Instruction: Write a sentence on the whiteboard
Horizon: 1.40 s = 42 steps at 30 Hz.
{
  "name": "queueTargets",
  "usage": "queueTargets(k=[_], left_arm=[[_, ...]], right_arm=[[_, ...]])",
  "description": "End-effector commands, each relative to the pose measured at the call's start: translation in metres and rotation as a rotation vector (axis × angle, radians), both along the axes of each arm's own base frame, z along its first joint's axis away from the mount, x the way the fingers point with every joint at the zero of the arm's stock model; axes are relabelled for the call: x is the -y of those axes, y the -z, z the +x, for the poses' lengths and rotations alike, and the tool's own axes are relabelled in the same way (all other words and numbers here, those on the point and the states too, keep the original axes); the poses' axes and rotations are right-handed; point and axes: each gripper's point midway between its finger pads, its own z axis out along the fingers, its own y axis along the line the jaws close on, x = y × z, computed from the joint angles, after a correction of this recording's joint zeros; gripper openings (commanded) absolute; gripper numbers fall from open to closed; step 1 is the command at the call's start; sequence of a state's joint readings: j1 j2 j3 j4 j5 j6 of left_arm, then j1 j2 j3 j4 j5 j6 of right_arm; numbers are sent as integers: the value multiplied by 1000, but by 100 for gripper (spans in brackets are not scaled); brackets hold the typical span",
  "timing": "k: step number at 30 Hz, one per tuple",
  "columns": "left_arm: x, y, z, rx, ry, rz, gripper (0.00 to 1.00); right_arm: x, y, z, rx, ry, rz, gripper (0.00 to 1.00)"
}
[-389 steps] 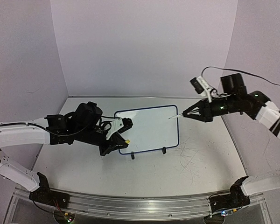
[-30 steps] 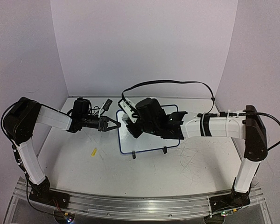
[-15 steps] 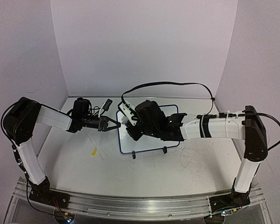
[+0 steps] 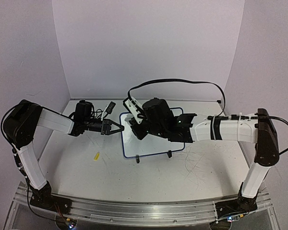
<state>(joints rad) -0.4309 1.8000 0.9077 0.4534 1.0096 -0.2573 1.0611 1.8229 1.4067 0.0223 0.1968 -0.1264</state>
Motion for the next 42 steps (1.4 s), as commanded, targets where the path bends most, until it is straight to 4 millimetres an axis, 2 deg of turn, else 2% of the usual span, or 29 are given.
queueTargets(k=[1,21,42], left_arm=[[0,-16,2,39,-12,-8,0],[0,-16,2,40,-10,-8,0],[0,-17,2,43,-8,-8,0]], right_arm=[[-6,-28,9,56,31,62,0],[-14,-22,20,55,35,60,0],[-9,-9,29,40,84,33,0]])
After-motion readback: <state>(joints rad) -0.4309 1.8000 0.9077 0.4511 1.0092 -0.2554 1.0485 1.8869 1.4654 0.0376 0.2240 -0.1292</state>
